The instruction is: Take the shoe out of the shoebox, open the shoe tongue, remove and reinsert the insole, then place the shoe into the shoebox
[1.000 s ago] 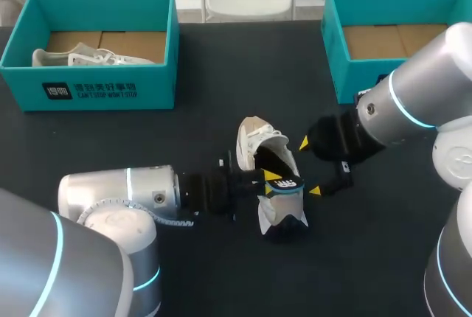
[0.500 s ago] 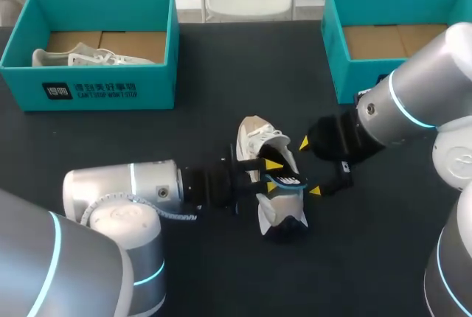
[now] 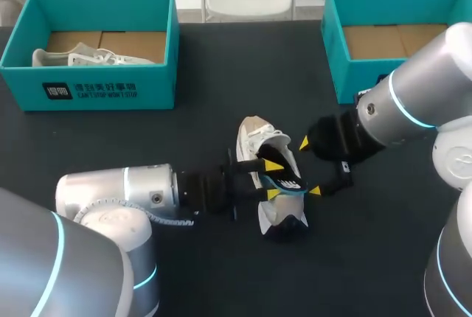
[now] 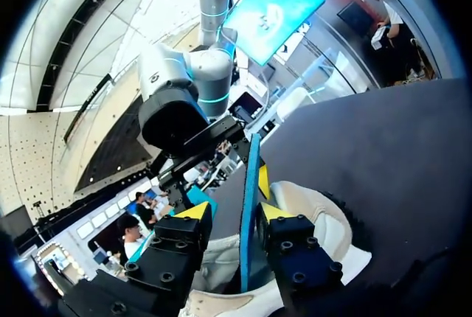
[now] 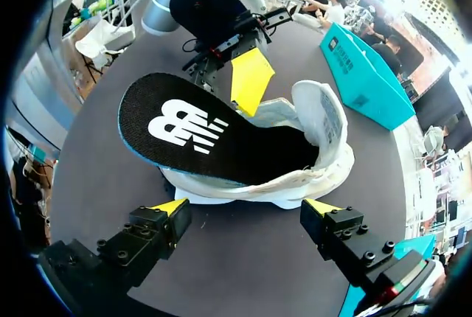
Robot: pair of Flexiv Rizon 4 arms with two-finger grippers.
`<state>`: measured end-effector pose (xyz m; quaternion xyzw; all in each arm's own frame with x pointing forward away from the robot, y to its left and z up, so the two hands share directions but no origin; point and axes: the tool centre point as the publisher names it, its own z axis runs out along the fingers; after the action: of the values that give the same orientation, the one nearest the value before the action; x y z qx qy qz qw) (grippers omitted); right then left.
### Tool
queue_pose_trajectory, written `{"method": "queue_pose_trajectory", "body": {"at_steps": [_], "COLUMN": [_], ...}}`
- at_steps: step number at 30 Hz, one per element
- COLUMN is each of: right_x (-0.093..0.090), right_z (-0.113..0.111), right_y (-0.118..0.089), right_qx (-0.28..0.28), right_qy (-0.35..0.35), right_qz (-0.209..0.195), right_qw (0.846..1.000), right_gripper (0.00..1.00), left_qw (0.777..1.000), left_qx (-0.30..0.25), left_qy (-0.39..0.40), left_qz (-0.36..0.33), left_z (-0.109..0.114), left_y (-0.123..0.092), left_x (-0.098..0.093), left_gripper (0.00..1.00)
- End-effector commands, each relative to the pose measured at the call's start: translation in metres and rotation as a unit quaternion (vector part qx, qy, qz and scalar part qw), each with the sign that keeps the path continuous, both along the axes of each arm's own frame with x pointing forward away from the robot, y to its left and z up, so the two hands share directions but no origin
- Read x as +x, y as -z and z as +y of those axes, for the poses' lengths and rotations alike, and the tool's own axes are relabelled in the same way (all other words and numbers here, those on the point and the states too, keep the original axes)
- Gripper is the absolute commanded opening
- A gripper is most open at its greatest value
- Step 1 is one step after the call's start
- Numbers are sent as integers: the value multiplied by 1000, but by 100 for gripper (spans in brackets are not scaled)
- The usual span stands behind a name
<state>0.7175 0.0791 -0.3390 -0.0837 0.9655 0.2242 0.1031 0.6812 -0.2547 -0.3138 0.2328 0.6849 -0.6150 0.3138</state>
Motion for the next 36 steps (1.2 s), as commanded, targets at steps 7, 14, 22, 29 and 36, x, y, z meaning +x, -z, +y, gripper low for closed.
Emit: {"method": "queue_pose_trajectory", "body": {"at_steps": [7,14,22,29,36], "right_x": [-1,-1,-1,-1,-1], "right_z": [1,1,1,1,1], "right_y": [1,1,1,1,1], "right_qx": [0,0,0,0,0], "right_qy": [0,0,0,0,0], "right_qz": [-2,-2,-2,-2,-2], "right_qw": [1000,1000,1000,1000,1000], "right_gripper": [100,100,100,100,100], "left_qw": [1000,999,999,999,1000], "left_qx": [9,28,36,15,-3], "left_qy": [5,-10,-27,-25,-14], "left_qz": [0,-14,-14,-14,-19], "left_z": [-6,-5,6,11,9], "left_y": [23,36,36,20,5], "left_x": [-1,17,26,16,6], "left_gripper": [0,0,0,48,47]}}
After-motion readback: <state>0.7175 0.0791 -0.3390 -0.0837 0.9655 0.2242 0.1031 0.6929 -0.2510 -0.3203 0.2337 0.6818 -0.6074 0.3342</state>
